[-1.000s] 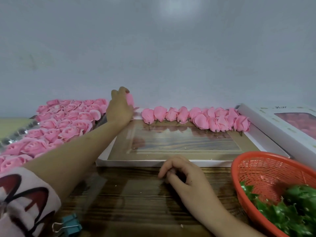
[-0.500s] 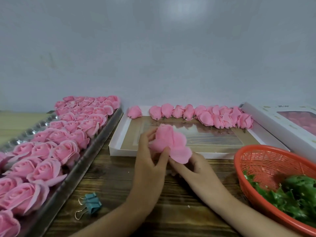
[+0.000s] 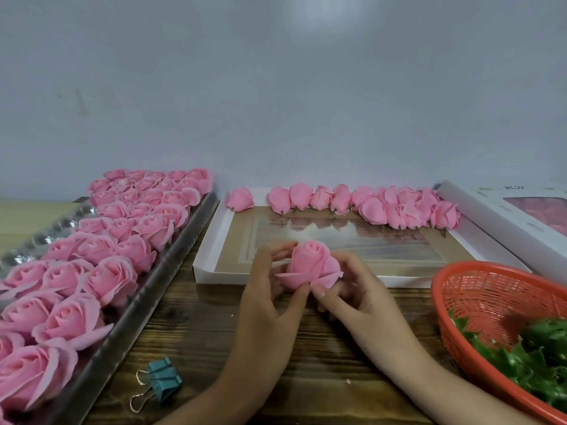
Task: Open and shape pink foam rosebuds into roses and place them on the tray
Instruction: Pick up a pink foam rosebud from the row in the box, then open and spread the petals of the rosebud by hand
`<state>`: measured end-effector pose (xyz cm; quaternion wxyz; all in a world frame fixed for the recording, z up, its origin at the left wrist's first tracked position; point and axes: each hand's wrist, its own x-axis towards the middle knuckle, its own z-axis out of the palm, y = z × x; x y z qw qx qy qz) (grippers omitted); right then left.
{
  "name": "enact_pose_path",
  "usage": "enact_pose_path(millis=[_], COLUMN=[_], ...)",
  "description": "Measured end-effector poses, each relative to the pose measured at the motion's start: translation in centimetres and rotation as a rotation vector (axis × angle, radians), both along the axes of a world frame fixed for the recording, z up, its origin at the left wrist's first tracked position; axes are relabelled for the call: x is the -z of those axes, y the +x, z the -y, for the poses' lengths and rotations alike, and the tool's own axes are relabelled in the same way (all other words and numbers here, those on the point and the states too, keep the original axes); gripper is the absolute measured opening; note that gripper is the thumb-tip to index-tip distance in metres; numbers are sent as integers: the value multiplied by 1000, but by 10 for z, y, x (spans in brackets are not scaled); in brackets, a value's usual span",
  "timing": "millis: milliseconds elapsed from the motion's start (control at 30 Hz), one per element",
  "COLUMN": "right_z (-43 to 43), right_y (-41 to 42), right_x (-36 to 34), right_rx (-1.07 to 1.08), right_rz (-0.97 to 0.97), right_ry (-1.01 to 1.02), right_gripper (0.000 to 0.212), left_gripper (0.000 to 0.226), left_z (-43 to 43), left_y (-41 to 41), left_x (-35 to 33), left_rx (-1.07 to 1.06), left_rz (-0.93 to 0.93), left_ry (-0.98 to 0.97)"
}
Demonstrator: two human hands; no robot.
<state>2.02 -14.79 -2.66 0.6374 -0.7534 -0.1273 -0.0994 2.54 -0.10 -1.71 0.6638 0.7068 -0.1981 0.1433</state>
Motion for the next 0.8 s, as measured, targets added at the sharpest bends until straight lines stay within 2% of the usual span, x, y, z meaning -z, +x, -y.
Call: enact_pose_path(millis=[200,400,567,800], right_z=[-1,-3,-5,-4], right_y=[-3,-7,-9,-7], right_x=[-3,-7,-9,-8], right_rx=[-25,18,19,30], right_rz=[34,57,83,105], right_ry=[23,-129,-168,-138], right_gripper=[32,36,39,21], left_gripper=[64,82,87,89], left_z=[-1,0,0,2], left_y=[-1,-1,-1,-6], left_x=[0,3,4,1], left_rx=[6,17,42,59], left_rz=[48,79,90,142], left_ry=[106,215,292,340])
